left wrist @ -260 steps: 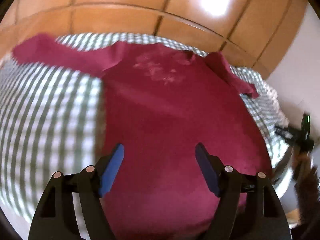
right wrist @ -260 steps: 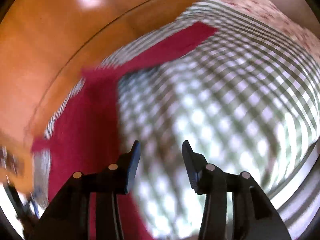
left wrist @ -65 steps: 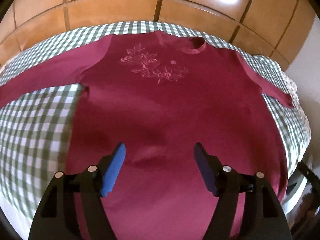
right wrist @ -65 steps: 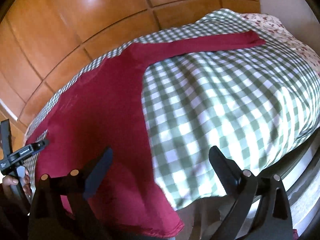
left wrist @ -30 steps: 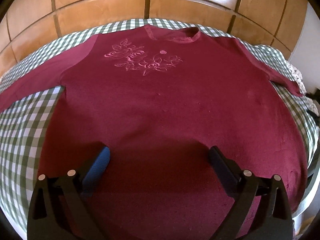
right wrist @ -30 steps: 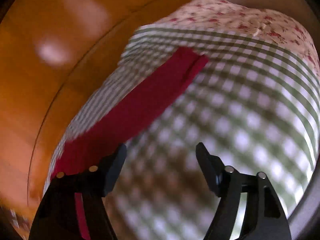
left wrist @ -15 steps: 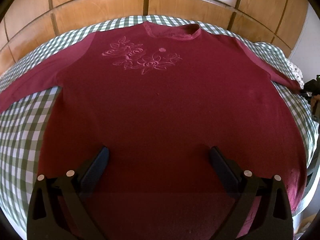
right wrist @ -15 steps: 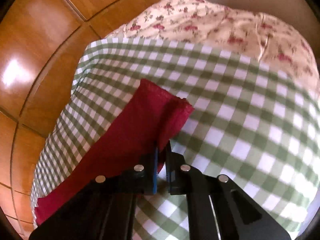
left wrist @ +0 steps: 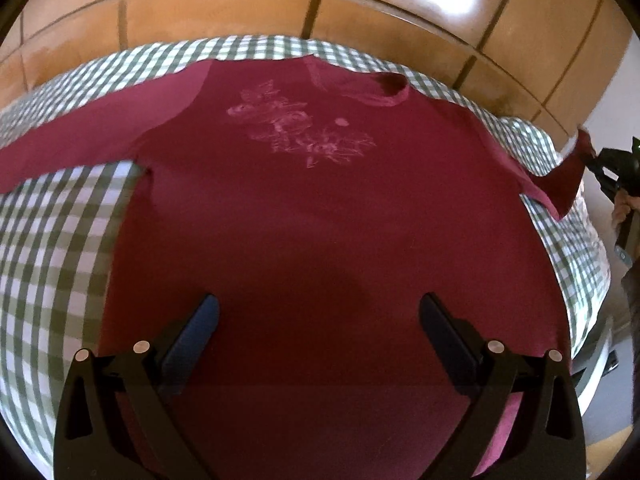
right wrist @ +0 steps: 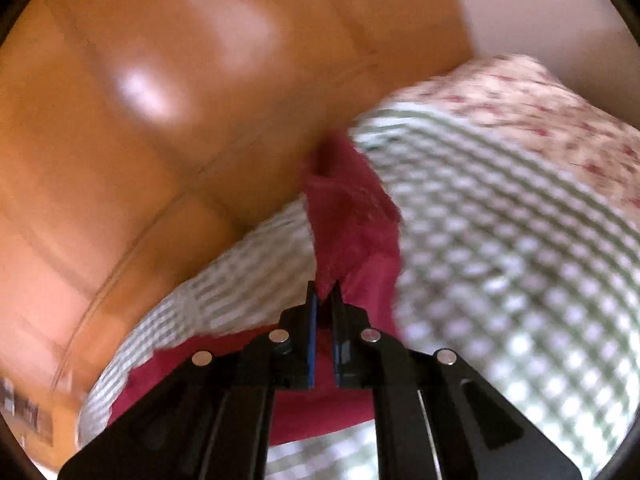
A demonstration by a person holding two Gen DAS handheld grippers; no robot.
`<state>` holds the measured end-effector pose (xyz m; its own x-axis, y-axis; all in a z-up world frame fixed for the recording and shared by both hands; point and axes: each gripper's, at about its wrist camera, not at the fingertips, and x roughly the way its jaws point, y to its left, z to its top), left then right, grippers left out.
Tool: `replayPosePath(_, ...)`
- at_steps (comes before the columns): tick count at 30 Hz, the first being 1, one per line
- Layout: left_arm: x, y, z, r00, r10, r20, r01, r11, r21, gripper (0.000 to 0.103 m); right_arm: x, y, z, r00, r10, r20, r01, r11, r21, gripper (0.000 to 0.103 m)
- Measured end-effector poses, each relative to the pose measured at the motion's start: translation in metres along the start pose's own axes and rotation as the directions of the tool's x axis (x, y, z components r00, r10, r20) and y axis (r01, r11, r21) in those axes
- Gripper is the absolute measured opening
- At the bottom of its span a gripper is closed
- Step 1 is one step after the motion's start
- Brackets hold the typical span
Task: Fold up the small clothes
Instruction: 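Grasp the sleeve cuff with the right gripper and fold it across the body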
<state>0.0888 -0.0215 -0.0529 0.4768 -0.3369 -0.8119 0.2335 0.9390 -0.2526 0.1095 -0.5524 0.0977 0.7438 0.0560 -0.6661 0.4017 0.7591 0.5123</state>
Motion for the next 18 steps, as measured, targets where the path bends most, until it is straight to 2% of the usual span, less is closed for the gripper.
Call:
replayPosePath(3, -0.006, 0.007, 0.000, 0.999, 0.039, 0.016, -0.039, 0.999, -0.003, 0.099, 0.016, 0.062, -0.024, 0.994, 0.091, -0.060, -0.096, 0.992, -0.081, 0.005)
replayPosePath(7, -0.014, 0.020, 0.000, 0.995, 0.078, 0.060, -0.077, 0.997, -0.014, 0.099, 0.044, 0.140, -0.064, 0.968, 0.186, -0.168, -0.211, 0.967, -0.145, 0.005)
replayPosePath(12, -0.024, 0.040, 0.005, 0.996, 0.014, 0.093, -0.005, 0.995, -0.099, 0.099, 0.075, 0.229, -0.120, 0.917, 0.251, -0.310, -0.328, 0.916, -0.229, 0.006)
replayPosePath(14, -0.028, 0.043, 0.007, 0.993, -0.003, 0.116, 0.016, 0.994, -0.110, 0.099, 0.078, 0.250, -0.136, 0.901, 0.267, -0.341, -0.362, 0.898, -0.252, 0.019)
replayPosePath(15, -0.031, 0.043, 0.009, 0.991, -0.005, 0.137, 0.019, 0.995, -0.102, 0.099, 0.075, 0.257, -0.143, 0.895, 0.285, -0.343, -0.380, 0.890, -0.253, 0.048)
replayPosePath(16, -0.034, 0.043, 0.010, 0.989, -0.005, 0.147, 0.019, 0.995, -0.095, 0.099, 0.071, 0.260, -0.146, 0.894, 0.301, -0.333, -0.393, 0.883, -0.256, 0.059)
replayPosePath(18, -0.035, 0.044, 0.014, 0.989, -0.017, 0.145, 0.029, 0.996, -0.081, 0.099, 0.059, 0.259, -0.154, 0.895, 0.308, -0.323, -0.400, 0.874, -0.276, 0.062)
